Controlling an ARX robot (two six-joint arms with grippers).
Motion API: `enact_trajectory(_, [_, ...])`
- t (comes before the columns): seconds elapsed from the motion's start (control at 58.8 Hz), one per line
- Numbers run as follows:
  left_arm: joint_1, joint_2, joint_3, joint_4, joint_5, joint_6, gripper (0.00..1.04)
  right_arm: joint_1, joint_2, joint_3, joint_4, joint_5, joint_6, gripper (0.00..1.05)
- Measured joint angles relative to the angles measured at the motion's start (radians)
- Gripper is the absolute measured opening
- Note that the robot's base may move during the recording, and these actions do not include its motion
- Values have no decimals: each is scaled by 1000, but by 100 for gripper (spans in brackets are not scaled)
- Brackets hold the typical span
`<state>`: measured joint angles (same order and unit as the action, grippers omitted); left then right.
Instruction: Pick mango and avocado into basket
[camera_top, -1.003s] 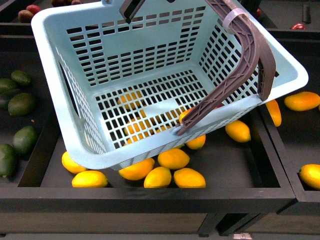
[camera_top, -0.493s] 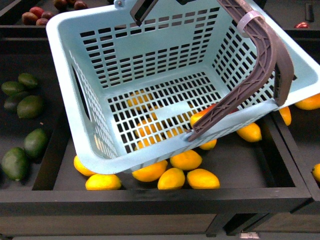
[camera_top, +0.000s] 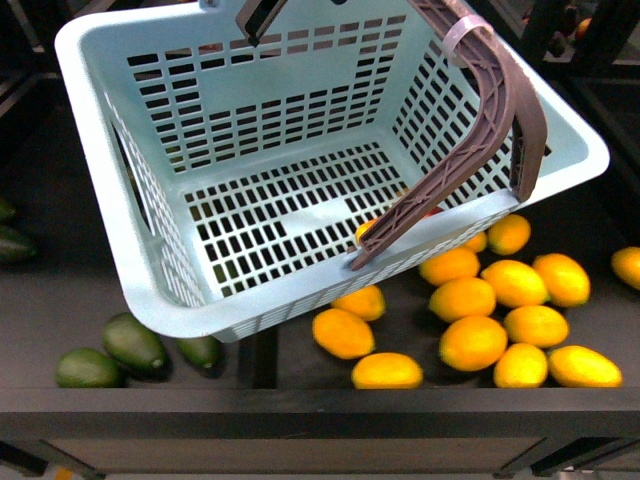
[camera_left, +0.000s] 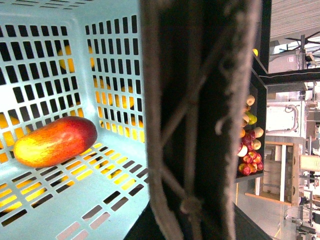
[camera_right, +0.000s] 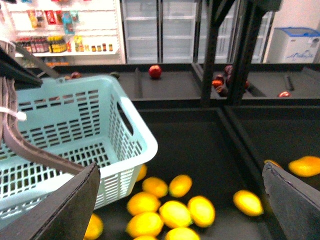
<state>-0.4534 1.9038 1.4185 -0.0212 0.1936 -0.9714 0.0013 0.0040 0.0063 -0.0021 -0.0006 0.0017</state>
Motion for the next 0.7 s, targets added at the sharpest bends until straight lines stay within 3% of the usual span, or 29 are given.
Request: enact_trajectory(0.697, [2, 0, 0, -1, 3, 2, 6, 0, 0, 0, -2, 0, 0, 97])
